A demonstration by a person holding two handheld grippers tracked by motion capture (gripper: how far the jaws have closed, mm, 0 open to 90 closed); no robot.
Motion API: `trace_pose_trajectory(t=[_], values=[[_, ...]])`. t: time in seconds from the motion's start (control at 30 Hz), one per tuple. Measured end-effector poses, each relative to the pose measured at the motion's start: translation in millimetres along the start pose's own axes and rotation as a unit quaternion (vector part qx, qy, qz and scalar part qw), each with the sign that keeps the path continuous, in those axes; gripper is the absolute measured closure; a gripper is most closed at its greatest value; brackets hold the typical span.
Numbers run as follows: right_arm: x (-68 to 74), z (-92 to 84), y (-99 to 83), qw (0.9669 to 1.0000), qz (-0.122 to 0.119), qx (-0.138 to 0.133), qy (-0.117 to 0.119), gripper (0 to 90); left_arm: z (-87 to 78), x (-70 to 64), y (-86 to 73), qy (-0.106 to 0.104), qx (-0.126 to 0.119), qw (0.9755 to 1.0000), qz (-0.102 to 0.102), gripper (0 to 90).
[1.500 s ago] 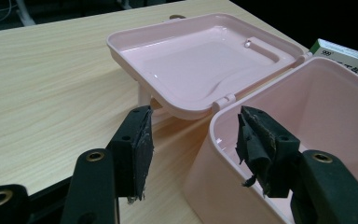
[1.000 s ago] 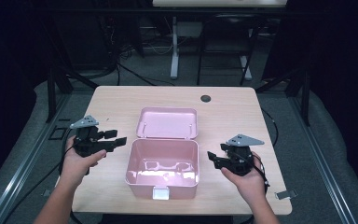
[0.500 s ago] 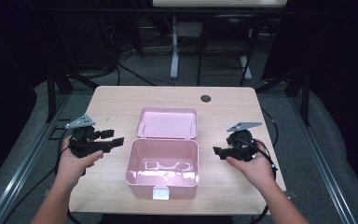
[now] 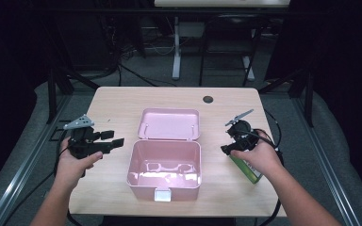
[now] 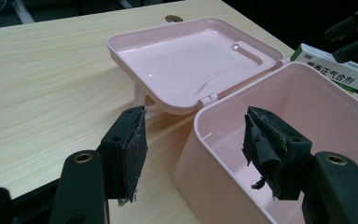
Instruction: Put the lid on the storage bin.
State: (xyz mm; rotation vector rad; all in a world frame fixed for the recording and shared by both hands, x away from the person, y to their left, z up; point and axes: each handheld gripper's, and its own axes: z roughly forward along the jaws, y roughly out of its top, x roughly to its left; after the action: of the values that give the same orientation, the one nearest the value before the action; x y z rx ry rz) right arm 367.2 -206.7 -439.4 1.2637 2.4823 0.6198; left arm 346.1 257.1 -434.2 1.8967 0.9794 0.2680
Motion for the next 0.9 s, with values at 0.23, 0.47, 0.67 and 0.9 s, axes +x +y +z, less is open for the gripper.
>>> trace_pose_trajectory(t=[0.23, 0.47, 0.67, 0.9], values=[[-10.7, 5.8, 5.4, 0.9991, 0.014, 0.037, 0.011, 28.9, -0.2, 1.0, -0.2, 0.001, 0.001, 1.0, 0.001, 39.3], [-21.2, 9.0, 7.7, 0.9986, 0.025, 0.045, 0.013, 20.9, -0.6, 2.0, -0.4, 0.0, 0.002, 1.0, -0.002, 39.3], [-25.4, 11.1, 8.2, 0.9982, 0.017, 0.055, 0.011, 20.1, -1.1, 1.8, -0.3, -0.002, -0.004, 1.0, -0.004, 39.1], [-33.1, 12.8, 10.1, 0.9956, 0.009, 0.094, 0.001, 28.8, -1.3, 2.1, -0.4, -0.001, -0.003, 1.0, -0.005, 39.1]])
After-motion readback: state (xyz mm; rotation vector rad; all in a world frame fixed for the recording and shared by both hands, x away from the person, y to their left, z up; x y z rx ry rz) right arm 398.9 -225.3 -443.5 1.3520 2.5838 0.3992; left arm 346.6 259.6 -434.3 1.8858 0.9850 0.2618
